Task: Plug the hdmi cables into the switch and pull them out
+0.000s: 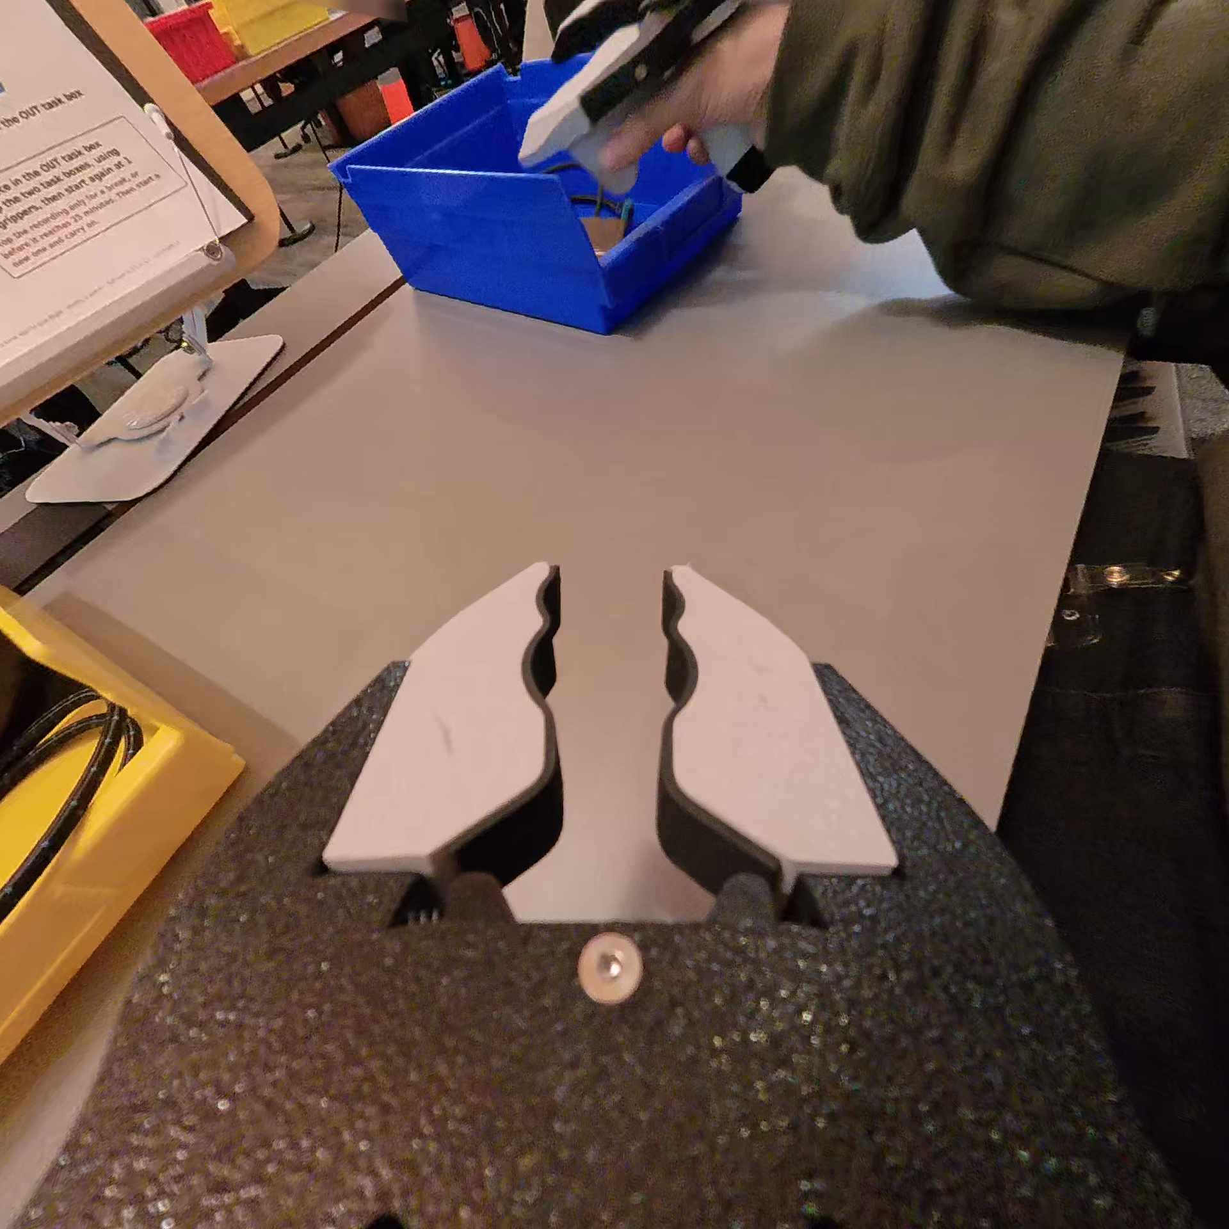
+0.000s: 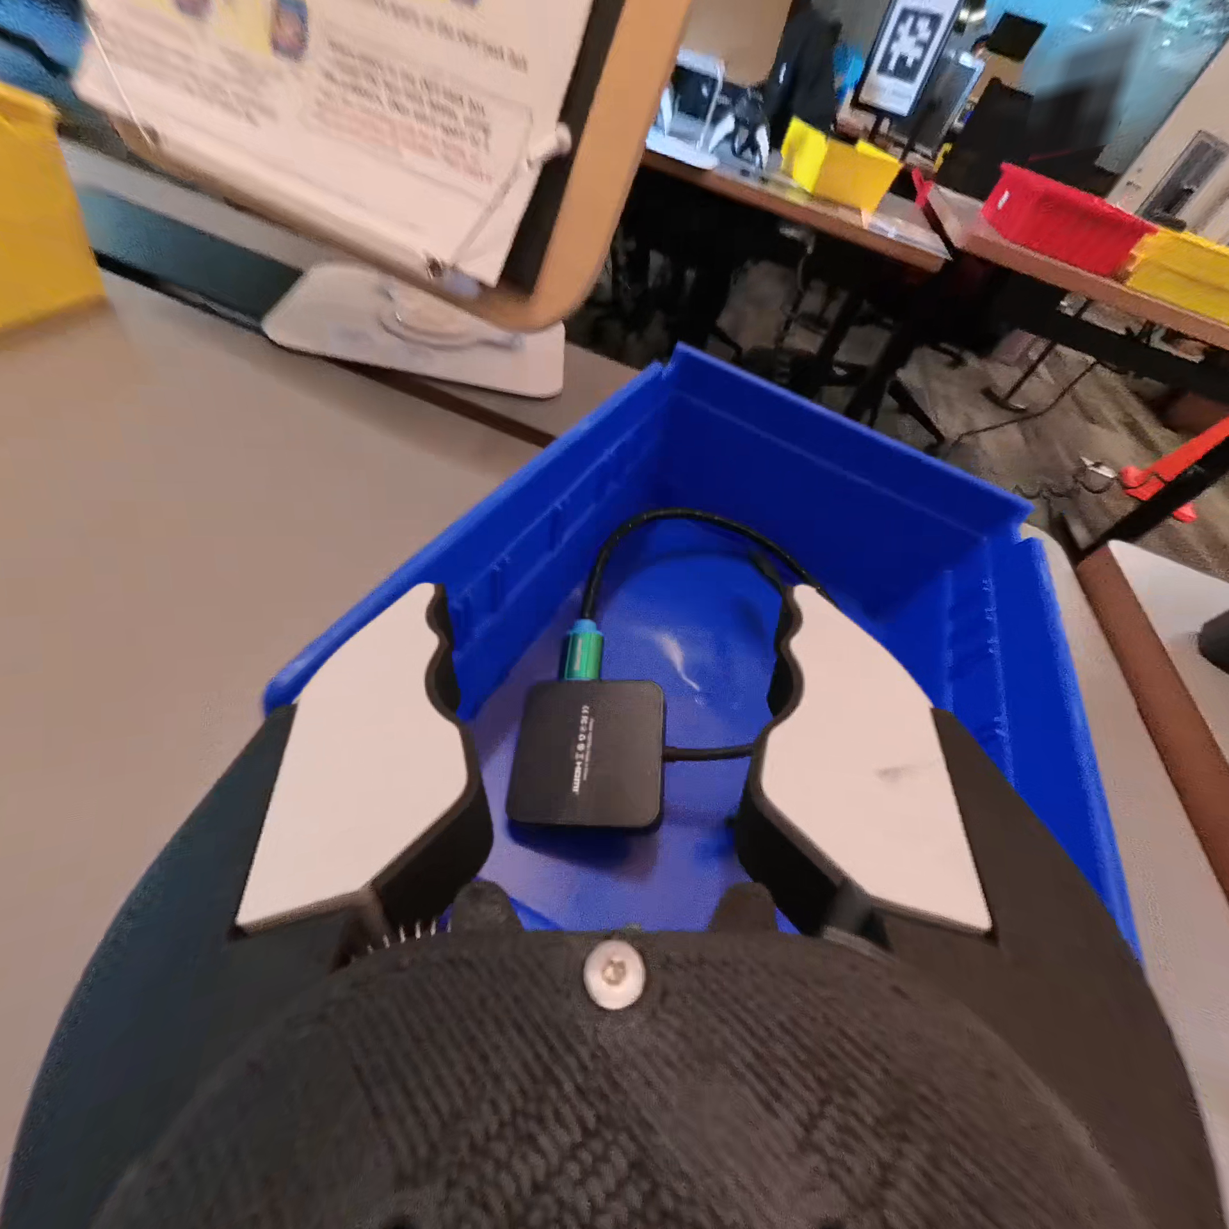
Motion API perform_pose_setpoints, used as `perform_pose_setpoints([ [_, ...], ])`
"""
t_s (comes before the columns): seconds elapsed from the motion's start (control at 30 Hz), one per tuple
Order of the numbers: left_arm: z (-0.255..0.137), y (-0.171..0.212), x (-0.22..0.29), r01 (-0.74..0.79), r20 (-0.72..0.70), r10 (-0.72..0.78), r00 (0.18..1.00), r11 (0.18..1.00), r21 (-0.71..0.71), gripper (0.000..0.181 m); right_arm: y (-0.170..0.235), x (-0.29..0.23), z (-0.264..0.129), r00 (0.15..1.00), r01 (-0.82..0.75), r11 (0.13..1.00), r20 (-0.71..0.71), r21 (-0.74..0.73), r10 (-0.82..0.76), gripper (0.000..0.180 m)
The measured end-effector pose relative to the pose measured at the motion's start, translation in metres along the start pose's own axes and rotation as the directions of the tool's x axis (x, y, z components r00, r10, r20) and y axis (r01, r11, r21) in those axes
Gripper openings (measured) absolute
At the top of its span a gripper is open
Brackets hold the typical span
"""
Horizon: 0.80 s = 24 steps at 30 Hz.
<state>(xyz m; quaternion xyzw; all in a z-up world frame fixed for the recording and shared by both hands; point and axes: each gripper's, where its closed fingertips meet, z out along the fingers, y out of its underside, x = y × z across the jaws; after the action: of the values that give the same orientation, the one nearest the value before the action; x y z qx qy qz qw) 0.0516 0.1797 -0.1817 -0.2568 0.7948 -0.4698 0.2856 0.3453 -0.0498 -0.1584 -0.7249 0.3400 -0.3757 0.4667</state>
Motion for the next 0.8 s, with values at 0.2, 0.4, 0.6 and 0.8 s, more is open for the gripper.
perform_pose_setpoints([
  [0.2, 0.002, -0.003, -0.02, 0.026, 0.058, -0.027, 0.998, 1.0, 0.012, 0.029, -0.038, -0.042, -0.042, 0.979, -0.139, 0.973, 0.176, 0.186, 0.106, 0.092],
  [0.4, -0.014, -0.017, -0.089, 0.115, 0.262, -0.109, 0.959, 0.993, -0.007, 0.028, -0.038, -0.128, -0.061, 0.919, -0.208, 0.903, 0.391, 0.376, 0.049, 0.079],
  [0.6, -0.043, -0.012, -0.187, 0.206, 0.456, -0.098, 0.885, 0.96, -0.192, 0.029, -0.029, -0.164, -0.06, 0.854, -0.293, 0.875, 0.518, 0.385, 0.058, 0.074],
  [0.8, -0.053, -0.002, -0.295, 0.323, 0.535, -0.099, 0.839, 0.881, -0.345, 0.034, -0.034, -0.158, -0.069, 0.831, -0.367, 0.823, 0.55, 0.434, 0.08, 0.065],
])
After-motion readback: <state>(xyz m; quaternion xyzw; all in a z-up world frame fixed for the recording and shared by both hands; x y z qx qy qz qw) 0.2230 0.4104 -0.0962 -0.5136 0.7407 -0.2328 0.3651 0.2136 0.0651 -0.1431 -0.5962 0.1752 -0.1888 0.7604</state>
